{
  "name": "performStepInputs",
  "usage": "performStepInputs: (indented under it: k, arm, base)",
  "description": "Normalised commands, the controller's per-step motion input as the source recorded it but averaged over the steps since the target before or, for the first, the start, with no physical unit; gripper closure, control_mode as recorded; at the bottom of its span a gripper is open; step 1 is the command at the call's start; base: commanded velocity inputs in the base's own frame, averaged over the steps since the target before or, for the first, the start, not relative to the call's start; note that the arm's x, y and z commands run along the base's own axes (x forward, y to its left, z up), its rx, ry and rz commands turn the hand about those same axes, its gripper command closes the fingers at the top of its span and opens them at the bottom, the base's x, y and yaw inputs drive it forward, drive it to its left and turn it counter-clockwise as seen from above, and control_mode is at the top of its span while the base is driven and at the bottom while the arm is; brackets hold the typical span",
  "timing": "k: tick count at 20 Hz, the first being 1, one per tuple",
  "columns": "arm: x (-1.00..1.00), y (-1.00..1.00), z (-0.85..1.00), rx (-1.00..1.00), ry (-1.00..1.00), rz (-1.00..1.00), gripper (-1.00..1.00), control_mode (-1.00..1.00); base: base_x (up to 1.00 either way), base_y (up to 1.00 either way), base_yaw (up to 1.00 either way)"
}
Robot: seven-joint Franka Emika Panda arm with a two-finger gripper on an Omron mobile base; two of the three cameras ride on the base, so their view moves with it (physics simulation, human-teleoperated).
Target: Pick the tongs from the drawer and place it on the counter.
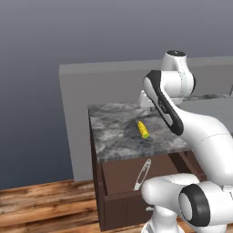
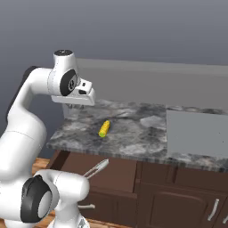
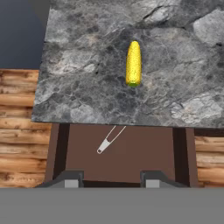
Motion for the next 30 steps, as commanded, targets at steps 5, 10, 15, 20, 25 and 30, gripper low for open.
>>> performStepInputs:
  k: [5,10,15,20,25,30]
  arm:
    - [0.0,0.0,0.0,0.0,0.0,0.0,-1.0,1.0]
    - [0.0,0.0,0.0,0.0,0.0,0.0,-1.0,1.0]
    - [0.0,0.0,0.0,0.0,0.0,0.0,-1.0,1.0]
    - [0.0,0.0,0.0,0.0,0.0,0.0,-1.0,1.0]
    - [0.0,0.0,0.0,0.0,0.0,0.0,-1.0,1.0]
    - [0.0,0.0,0.0,0.0,0.0,0.0,-1.0,1.0]
  base:
    - [-0.06,-0.02,0.0]
    - [-0.45,0.2,-0.08]
    - [-0.43,0.65,-0.2]
    - [-0.14,0.86,-0.3]
    - [0.0,0.99,-0.47]
    - [0.0,0.95,-0.6]
